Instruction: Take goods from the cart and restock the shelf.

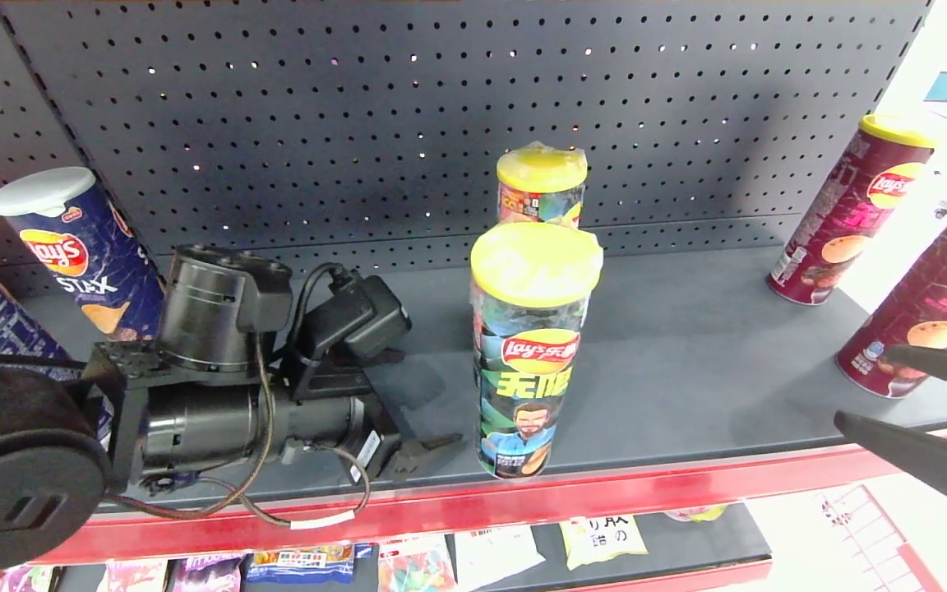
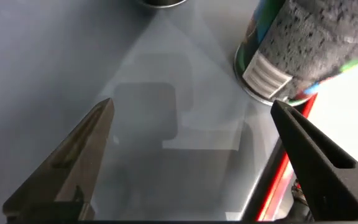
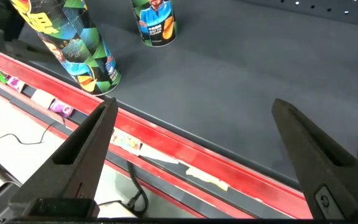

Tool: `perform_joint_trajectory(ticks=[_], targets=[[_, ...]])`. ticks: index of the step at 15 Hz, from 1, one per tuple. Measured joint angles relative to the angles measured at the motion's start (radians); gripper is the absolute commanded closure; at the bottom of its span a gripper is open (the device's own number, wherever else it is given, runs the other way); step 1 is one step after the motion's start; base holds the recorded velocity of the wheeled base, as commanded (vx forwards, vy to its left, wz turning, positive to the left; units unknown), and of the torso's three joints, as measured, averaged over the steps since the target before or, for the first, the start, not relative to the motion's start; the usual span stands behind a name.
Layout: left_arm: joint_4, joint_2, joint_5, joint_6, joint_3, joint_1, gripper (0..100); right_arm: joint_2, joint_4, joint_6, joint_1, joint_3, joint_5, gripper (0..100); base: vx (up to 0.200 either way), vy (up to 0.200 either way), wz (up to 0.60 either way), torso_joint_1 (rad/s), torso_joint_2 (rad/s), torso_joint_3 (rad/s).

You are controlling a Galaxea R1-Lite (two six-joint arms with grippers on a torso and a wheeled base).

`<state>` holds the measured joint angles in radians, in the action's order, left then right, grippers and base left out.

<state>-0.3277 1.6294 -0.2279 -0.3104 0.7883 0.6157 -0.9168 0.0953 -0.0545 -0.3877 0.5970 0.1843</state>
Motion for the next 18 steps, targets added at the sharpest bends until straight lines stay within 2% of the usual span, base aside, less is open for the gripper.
perform_joint_trajectory(ticks=[9,18], targets=[[-0.007,0.065,0.0,0.002,0.046,0.027,0,-0.004,0.001,0.0,0.002,0.004,0.0,0,0.0,0.0,0.0,0.0,0.0,0.0],[-0.038,0.099,0.001,0.004,0.064,0.027,0,-0.012,0.004,0.0,0.001,0.007,-0.001,0,0.0,0.0,0.0,0.0,0.0,0.0]])
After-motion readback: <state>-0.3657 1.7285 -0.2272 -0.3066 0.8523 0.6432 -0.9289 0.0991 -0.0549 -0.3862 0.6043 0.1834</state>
